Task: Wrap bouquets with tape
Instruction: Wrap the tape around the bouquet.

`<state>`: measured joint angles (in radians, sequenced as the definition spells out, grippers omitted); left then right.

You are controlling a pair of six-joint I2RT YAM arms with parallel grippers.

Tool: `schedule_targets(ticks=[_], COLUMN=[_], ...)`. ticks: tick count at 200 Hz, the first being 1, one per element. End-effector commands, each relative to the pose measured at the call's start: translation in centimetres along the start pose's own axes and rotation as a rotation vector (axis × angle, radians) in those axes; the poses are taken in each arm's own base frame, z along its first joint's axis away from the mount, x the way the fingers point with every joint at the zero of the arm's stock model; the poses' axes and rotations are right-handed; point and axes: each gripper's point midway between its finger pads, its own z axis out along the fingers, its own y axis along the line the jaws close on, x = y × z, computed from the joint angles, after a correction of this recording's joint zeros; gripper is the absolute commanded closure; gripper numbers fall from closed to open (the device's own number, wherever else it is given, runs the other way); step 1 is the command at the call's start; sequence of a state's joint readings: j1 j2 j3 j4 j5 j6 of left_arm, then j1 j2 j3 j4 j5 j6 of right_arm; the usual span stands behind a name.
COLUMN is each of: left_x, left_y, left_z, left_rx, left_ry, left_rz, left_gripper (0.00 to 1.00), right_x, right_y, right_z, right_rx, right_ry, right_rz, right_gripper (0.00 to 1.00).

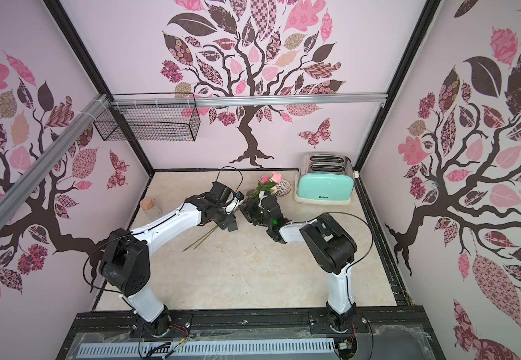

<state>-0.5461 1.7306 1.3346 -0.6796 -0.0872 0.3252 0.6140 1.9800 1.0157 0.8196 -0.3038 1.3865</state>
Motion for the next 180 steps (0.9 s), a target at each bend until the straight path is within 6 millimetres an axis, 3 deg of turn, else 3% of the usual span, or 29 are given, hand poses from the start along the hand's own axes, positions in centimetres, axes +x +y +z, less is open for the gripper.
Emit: schedule_targets(ticks=[1,15,67,95,108,116,180], left_x=[-0.7,-0.7,-0.7,-0.9,-1.0,-1.0,-0.9], left_y=[-0.2,-0.4,-0.1,0.4,0.9,1.3,4.0], left_z=[-0.8,-0.7,-0.9,-1.5,-1.9,-2.4,-6.7], left_rx=[-0.007,-0.004,-0.016,-0.045,-0.066,-0.073,0.076], left_ry=[-0.047,-0.046,-0.050,-0.062,-0.072,-0.084,-0.223], left_rz=[0.026,0.033,0.027,-0.002,-0.035,-0.063,-0.485], left_gripper=[1.00,1.00,1.00,1.00,0.86,0.82,0.79], right_x=[0.7,0.8,1.0,1.0,0.8,0.5,0.0], right_y=[-1.6,-1.7,-1.8,-1.2,-0.9,-0.8,0.9], right_z=[1.2,1.6,1.7,1.3,0.9,0.6,-0.6], right_rx=[0.054,0.069,0.001,-0.056,-0.077,-0.091,-0.190], right_ry=[0.040,0.053,0.060,0.050,0.028,0.014,-0.040], right_rz=[0.044,0.047,0.096,0.090,0.080,0.070,-0.024], right_gripper=[0.63,0.67,1.00,1.00,1.00,1.00,1.00])
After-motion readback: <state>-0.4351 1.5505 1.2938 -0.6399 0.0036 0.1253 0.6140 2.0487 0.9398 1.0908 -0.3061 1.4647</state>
